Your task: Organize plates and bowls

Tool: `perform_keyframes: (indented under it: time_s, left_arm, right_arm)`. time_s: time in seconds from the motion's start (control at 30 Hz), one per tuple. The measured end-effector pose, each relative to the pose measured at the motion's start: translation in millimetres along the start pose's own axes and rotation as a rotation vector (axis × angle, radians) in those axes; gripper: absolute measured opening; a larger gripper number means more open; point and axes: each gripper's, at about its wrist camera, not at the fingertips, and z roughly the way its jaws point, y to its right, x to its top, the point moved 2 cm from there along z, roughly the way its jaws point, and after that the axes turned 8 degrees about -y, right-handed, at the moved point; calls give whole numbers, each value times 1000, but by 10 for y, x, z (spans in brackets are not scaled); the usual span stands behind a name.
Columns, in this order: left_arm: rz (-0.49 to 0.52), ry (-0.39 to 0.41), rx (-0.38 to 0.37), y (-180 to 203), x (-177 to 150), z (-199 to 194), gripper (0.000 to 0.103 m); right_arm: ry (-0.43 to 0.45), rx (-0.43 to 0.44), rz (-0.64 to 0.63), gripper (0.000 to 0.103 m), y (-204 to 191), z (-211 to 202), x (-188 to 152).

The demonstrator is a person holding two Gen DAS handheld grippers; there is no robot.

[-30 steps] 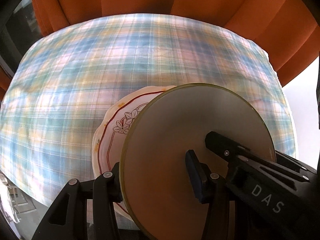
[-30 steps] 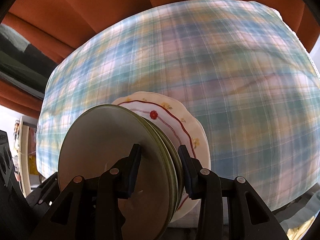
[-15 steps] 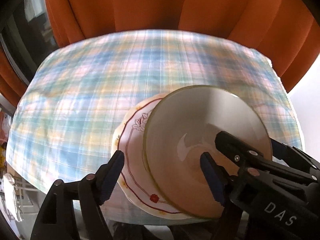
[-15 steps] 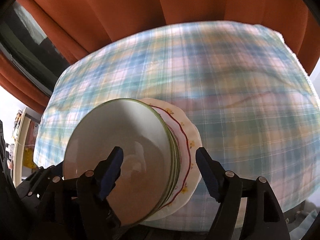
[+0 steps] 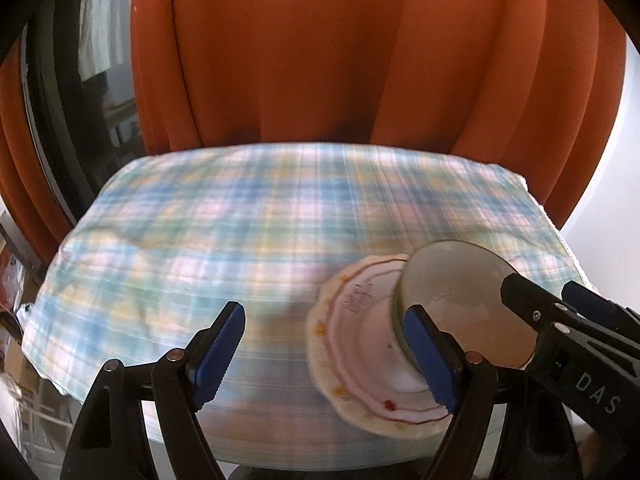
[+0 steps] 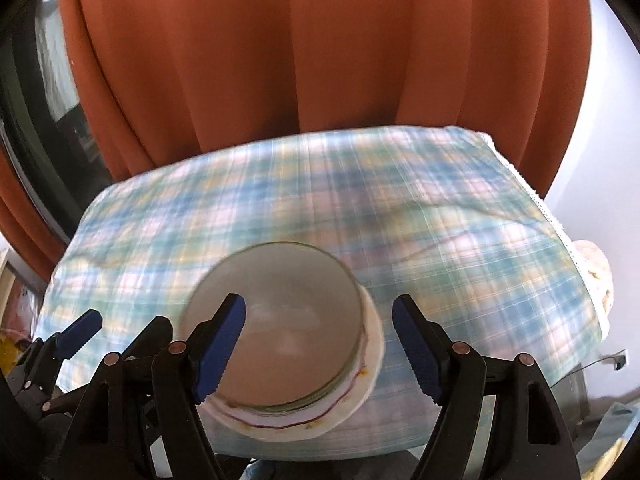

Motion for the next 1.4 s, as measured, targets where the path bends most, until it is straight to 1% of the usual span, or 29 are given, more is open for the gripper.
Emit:
perform_keyframes:
  time_s: [0.13,0.2,0.27,0.33,0.43,0.57,0.77,0.93,1.13,1.3,1.4]
  left_arm:
    - [27,33,8,-295,-97,-126,85]
    - [48,72,21,-480,-185,-174,87]
    - [82,115,54,-636,-301,-197,89]
    - [103,114,69,-798,-398,-166,89]
    - [87,82,61,-1078,-539,-130,89]
    - [92,85,50,-1320,-700,-148,90]
    - [84,50,21,-1535,-868,-99,92]
    - [76,53,8,-1649,-943,-148,94]
    - [42,70,21,-1773,-994,-228,98]
    - [21,86,24,-1847,-994,-265,101]
    - [10,92,32,-1888,-984,-279,103]
  right_arm:
    - [52,-6,6,79,-290,-140,-151]
    - [69,1,7,79,-435,-161,-240]
    - [90,9,5,79,-598,-156,-365]
    - [102,6,-1,79,-736,-116,-489]
    - [115,-3,-10,79,-930,-59,-709]
    - [123,-30,-15,79,-1146,-6,-975]
    - [92,-42,21,79,-1343,61,-1233]
    - [87,-52,20,80,-1481,33,-1350]
    - [109,-62,13,85,-1565,-44,-1381]
    - [116,-60,14,91,-1589,-73,-1378]
    - [118,-57,14,93,-1601,-79,-1366]
